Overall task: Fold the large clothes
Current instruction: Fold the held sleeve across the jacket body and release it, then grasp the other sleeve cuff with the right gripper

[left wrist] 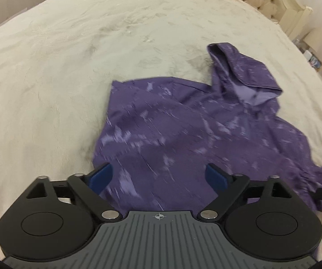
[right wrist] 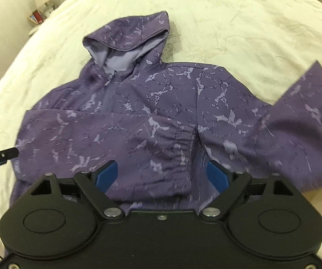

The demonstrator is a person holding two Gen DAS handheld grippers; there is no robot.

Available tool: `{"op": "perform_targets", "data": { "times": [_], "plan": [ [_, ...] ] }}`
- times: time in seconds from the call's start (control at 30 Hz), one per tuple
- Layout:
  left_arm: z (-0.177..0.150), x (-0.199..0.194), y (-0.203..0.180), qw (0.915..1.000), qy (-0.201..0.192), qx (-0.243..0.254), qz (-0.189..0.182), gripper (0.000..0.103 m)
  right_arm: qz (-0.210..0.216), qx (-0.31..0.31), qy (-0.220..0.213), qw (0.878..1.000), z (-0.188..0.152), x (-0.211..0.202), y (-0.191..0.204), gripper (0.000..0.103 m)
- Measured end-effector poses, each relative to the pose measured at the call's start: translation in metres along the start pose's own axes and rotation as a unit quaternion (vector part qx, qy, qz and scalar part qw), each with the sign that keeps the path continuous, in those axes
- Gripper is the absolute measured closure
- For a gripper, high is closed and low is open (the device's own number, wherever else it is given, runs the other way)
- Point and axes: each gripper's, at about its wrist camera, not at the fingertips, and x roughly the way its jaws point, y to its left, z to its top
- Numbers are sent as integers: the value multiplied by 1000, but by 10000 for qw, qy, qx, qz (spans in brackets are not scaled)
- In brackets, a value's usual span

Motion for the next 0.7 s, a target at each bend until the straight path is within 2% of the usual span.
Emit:
{"op": "perform_targets", "data": {
  "times": [0.03,0.1,0.3,0.5,0.7],
  "plan": [
    [-5,-6,-4,9999,28,-38,-90,6,5,9,-28,10000,-4,-6,-1,15],
    [-14,-14,-11,9996,115,-68,-250,1,1,25,-64,10000,-11,-14,-5,7],
    [-45,-31,-38,9985,447,3,-323,0,-163,245,-24,9996,-39,-36,-42,7],
    [-67,-52,-65,9984,412,-6,-391,0,-370,620,-37,9974,-53,-50,-103,7],
    [-80,-68,-94,9989,306,70,-338,0,-629,909,-144,9938,-45,-65,-169,7]
  ]
}}
